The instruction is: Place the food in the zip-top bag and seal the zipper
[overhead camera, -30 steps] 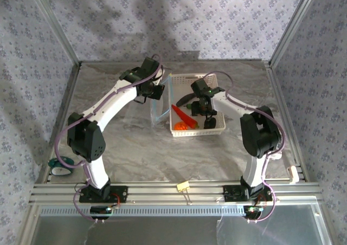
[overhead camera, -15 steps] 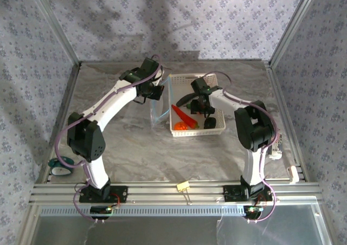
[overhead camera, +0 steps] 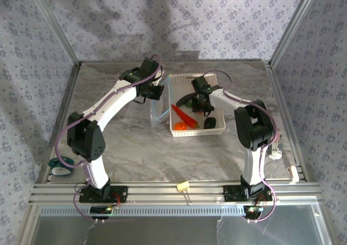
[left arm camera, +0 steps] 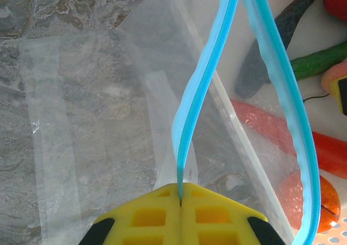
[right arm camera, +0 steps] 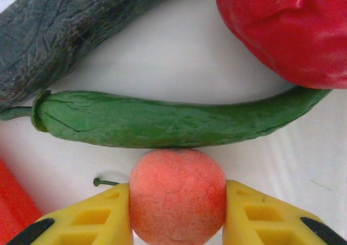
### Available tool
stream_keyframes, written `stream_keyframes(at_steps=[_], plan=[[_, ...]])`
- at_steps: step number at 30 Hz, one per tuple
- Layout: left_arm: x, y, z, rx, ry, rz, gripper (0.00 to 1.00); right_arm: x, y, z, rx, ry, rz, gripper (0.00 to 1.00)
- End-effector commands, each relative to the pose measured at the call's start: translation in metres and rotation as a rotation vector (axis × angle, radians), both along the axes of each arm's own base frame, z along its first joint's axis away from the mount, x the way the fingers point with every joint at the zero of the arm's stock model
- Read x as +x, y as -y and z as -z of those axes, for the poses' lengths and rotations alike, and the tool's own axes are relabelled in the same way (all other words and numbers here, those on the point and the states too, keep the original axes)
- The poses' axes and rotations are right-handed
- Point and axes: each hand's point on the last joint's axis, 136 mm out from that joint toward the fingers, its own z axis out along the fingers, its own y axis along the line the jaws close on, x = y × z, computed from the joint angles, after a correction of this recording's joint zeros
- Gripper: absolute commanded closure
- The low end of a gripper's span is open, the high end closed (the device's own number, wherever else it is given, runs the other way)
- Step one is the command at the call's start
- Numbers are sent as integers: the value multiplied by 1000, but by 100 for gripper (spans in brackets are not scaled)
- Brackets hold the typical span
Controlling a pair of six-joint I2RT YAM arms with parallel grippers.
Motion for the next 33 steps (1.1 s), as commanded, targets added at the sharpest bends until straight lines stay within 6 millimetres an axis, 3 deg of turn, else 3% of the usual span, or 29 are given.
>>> stream_keyframes(at_steps=[1, 8, 13, 15, 21, 33], plan=[[4, 1, 4, -4, -19, 11, 100, -3, 1, -33, 40, 53, -8, 64], [7, 5, 3, -21, -21, 12, 100, -22, -13, -115, 135, 212, -82, 64], [8, 8, -3, -38, -13, 14, 100, -49, -64, -169, 292, 341, -299, 64], [8, 10, -6, -48, -10, 18, 100, -61, -84, -180, 321, 375, -386, 64], [6, 15, -16, -85, -2, 29, 100, -80, -126, -182, 358, 379, -525, 64], [0, 23, -28, -148, -6, 52, 100, -67, -158, -147, 337, 326, -542, 61]])
